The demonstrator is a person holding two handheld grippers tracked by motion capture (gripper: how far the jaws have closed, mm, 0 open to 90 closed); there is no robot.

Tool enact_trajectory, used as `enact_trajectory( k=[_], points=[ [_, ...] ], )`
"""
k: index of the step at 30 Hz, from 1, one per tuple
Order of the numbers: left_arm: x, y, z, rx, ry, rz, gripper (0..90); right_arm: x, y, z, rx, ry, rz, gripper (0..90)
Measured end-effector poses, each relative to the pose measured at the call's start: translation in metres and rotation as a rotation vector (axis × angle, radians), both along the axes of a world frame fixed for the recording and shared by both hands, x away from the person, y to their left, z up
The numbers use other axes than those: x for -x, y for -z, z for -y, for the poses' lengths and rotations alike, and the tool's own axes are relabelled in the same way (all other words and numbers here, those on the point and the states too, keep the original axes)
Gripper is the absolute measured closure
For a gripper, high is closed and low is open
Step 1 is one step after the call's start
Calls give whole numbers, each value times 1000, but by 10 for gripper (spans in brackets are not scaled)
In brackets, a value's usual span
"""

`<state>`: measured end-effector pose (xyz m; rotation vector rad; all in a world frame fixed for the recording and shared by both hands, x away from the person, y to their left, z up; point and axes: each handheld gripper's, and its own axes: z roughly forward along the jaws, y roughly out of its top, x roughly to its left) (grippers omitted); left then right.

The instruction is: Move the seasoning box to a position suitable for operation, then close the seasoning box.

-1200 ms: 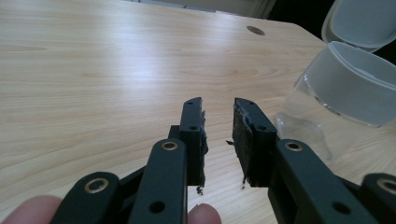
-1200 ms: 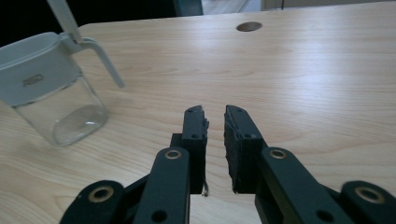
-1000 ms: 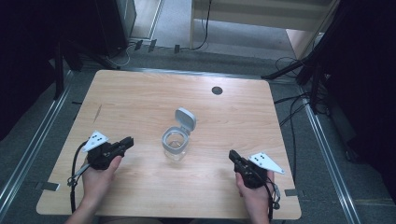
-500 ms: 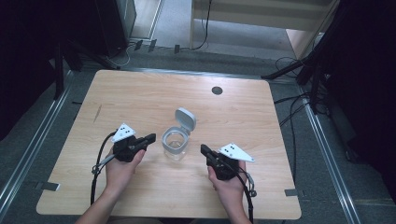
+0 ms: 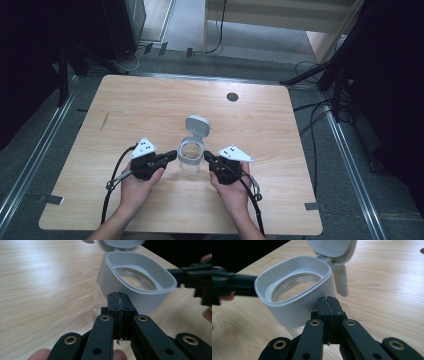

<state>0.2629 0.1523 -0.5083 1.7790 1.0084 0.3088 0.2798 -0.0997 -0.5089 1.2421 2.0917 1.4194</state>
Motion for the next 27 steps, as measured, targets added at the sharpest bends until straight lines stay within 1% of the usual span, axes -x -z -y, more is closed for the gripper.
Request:
enact_trajectory(
  k=[2,4,5,6,8,10,11,12,13,14,15,18,19,20,22,23,24,25,26,27],
  points=[
    [3,2,6,6,27,-7,900,-3,1,3,3,9,-1,900],
    [4,4,12,8,52,-13,879,-7,1,7,7,6,3,900],
    [3,5,13,2,52,-9,868,-9,1,8,8,5,3,900],
    [3,5,13,11,48,-12,854,-11,0,9,6,0,3,900],
    [2,7,6,36,28,-15,822,-14,-1,12,8,8,9,900],
    [4,9,-9,51,-8,7,748,-18,-3,17,3,17,11,900],
    [5,11,-20,53,-31,19,688,-20,-4,18,1,23,11,900],
    [7,14,-32,57,-69,33,612,-22,-5,21,8,25,19,900],
    [9,18,-45,55,-109,39,555,-25,-7,22,7,27,22,900],
    [12,22,-59,55,-152,45,523,-28,-9,23,11,27,26,900],
    [15,26,-73,58,-200,43,472,-30,-11,24,8,29,32,900],
    [23,35,-111,0,-327,10,337,-39,-17,25,0,31,43,900],
    [25,37,-122,-13,-359,-4,296,-42,-20,24,-7,31,49,900],
    [27,38,-132,-32,-385,-10,273,-45,-22,23,-13,30,50,900],
    [32,40,-145,-60,-416,-7,257,-52,-26,21,-21,27,57,900],
    [33,41,-149,-52,-434,-10,253,-54,-29,19,-23,34,59,900],
    [33,42,-152,-22,-434,-16,244,-57,-31,17,-26,31,59,900],
    [33,42,-152,-22,-434,-16,240,-60,-34,15,-25,28,62,900],
    [32,44,-152,2,-436,-20,240,-64,-36,13,-20,22,67,900],
    [31,44,-150,-10,-440,-18,242,-67,-38,11,-21,21,64,900]
  ],
)
